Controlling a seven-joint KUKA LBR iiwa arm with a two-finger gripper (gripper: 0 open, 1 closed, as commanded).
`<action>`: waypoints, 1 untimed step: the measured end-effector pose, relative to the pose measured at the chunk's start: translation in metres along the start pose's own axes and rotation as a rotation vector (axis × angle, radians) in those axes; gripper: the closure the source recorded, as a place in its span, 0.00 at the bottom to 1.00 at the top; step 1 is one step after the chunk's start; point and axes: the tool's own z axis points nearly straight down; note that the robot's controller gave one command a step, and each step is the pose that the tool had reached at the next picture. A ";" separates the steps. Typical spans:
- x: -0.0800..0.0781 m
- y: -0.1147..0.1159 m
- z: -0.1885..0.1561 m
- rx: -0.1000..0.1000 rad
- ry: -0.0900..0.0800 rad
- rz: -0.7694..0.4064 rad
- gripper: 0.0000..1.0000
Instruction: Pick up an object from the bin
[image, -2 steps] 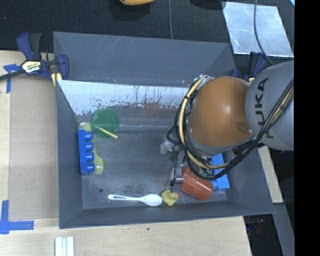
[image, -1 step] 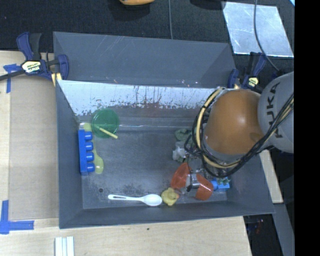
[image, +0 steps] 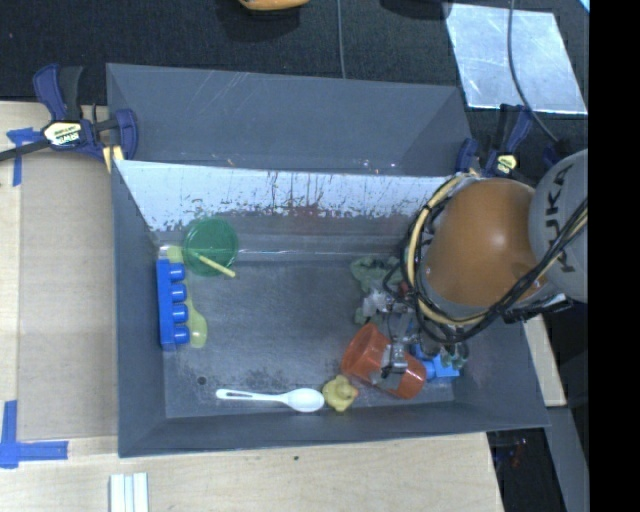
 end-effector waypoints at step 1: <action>-0.001 -0.003 0.005 0.004 0.003 -0.031 0.00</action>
Offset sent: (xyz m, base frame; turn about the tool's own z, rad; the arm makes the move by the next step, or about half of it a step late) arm -0.0145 -0.0119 0.0198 0.0686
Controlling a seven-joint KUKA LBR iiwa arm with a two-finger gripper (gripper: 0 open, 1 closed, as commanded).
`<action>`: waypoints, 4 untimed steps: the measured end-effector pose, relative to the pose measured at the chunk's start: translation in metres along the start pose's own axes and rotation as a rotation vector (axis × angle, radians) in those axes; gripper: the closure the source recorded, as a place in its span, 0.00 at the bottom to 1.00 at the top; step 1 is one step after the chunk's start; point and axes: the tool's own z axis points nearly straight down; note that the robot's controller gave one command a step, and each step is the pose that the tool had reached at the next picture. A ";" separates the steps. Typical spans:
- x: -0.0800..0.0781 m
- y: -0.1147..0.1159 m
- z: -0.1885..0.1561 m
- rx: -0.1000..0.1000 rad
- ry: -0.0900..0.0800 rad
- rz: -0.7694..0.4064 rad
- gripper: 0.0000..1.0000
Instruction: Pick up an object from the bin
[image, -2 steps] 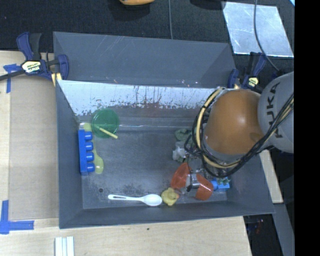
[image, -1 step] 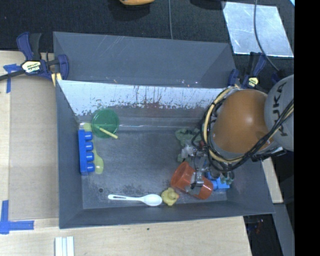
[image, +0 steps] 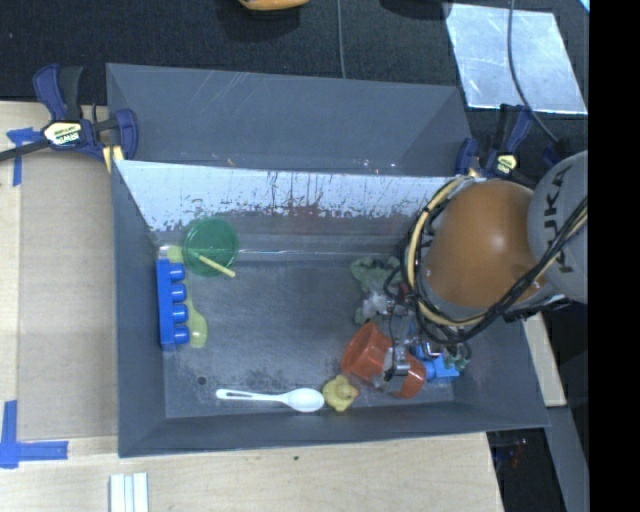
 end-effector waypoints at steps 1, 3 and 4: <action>0.014 -0.009 -0.025 -0.003 -0.007 0.100 0.00; 0.004 0.005 0.025 -0.003 -0.011 0.129 0.00; 0.013 0.000 0.007 -0.001 -0.012 -0.007 1.00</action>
Offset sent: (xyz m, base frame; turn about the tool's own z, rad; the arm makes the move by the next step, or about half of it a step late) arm -0.0022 -0.0112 -0.0232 0.0746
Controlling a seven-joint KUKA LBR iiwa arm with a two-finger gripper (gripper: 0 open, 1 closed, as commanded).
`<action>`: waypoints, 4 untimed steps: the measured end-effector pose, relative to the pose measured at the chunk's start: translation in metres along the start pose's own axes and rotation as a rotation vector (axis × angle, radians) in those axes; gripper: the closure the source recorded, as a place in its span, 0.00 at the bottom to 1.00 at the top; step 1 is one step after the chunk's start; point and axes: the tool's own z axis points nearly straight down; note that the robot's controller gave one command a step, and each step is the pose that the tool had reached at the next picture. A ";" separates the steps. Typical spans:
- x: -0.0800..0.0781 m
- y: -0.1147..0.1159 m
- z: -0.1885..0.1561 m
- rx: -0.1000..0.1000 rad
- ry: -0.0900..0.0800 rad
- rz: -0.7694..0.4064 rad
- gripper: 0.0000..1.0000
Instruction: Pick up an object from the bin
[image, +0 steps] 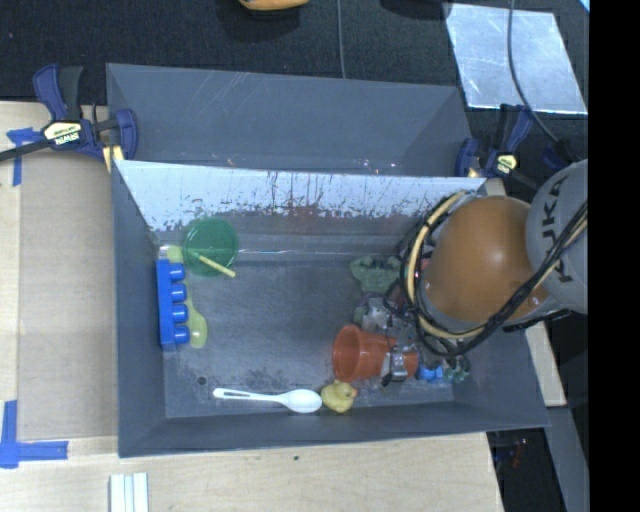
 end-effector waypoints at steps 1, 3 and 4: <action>0.000 0.000 0.000 0.000 0.000 0.000 1.00; -0.021 0.017 0.006 -0.002 0.002 0.368 1.00; -0.022 0.007 0.024 -0.003 -0.013 0.057 1.00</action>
Offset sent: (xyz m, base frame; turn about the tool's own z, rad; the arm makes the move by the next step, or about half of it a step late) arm 0.0250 0.0239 -0.0142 0.3186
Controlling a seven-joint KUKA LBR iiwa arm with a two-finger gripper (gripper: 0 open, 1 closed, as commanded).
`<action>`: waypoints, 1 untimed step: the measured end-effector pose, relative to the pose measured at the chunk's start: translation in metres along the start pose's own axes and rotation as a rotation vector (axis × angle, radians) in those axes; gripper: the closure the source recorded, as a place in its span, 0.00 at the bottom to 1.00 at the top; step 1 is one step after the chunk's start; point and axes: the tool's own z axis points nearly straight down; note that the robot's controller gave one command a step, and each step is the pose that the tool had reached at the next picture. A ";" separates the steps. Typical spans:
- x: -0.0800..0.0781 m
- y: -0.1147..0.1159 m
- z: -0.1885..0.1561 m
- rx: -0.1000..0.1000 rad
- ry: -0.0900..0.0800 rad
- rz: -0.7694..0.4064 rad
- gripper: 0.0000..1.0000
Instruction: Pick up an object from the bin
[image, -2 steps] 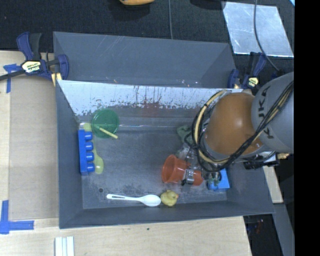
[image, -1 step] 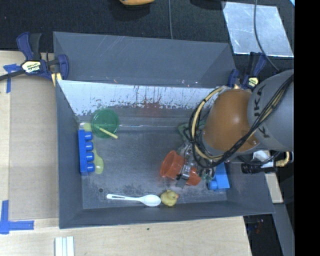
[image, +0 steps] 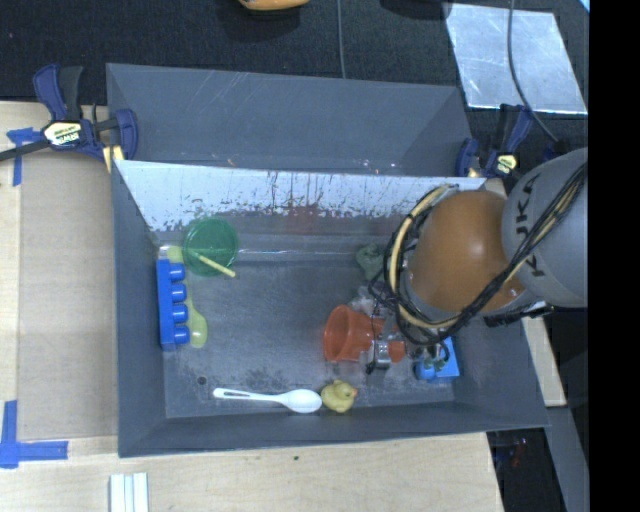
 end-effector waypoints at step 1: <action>0.000 0.000 0.000 0.000 0.000 0.001 1.00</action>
Offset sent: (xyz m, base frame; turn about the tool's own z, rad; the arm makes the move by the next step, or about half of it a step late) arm 0.0000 0.0000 0.0000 0.0000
